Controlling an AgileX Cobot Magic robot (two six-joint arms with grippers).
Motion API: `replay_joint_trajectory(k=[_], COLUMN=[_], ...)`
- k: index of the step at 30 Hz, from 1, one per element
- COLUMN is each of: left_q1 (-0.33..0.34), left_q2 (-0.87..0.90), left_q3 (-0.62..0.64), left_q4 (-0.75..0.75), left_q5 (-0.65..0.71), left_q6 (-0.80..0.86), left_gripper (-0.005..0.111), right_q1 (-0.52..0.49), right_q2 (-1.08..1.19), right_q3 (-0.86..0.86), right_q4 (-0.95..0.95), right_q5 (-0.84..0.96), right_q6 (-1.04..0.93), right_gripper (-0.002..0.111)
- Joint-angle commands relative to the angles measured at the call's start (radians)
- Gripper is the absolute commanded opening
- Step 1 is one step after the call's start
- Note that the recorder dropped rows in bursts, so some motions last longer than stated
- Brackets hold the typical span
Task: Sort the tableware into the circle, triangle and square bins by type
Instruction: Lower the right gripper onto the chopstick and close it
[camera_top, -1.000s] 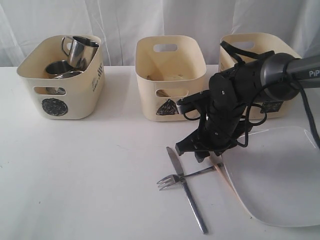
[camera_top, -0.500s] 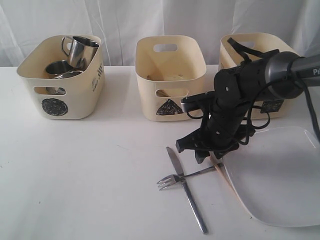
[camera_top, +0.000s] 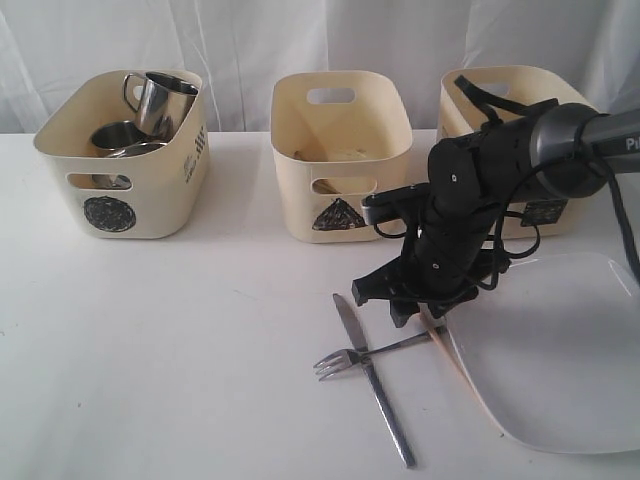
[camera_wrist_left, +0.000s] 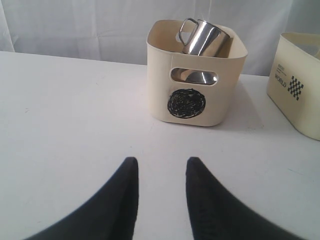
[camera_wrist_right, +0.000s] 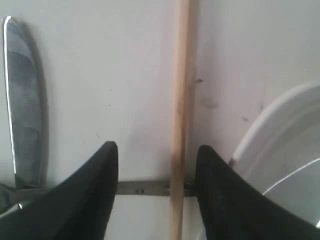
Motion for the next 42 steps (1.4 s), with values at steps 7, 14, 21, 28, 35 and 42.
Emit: replay_joint_trajectory(k=[7,14,21,28,35,42], left_q1=[0.002,0.002,0.002,0.002,0.002,0.002], left_q2=[-0.005,-0.005,-0.005,-0.005,-0.005,-0.005], left_q3=[0.004,0.004,0.004,0.004,0.004,0.004], left_q4=[-0.005,-0.005,-0.005,-0.005,-0.005,-0.005], left_q5=[0.0,0.0,0.0,0.0,0.0,0.0], left_q6=[-0.008,-0.008,-0.008,-0.008,-0.008,-0.008], left_gripper=[0.038,0.038,0.038,0.038,0.038,0.038], right_q1=[-0.011,-0.011,-0.011,-0.011,-0.011,-0.011], right_q2=[0.001,0.001,0.016,0.049,0.051,0.051], right_q3=[-0.003,-0.003,-0.003,-0.003,-0.003,-0.003], right_q4=[0.002,0.002,0.002,0.002,0.002,0.002], right_q5=[-0.028,-0.043,-0.054,-0.047,-0.044,-0.04], right_q6=[0.001,0.001,0.001,0.001,-0.001,-0.019], right_gripper=[0.047,0.047,0.047,0.047,0.047,0.039])
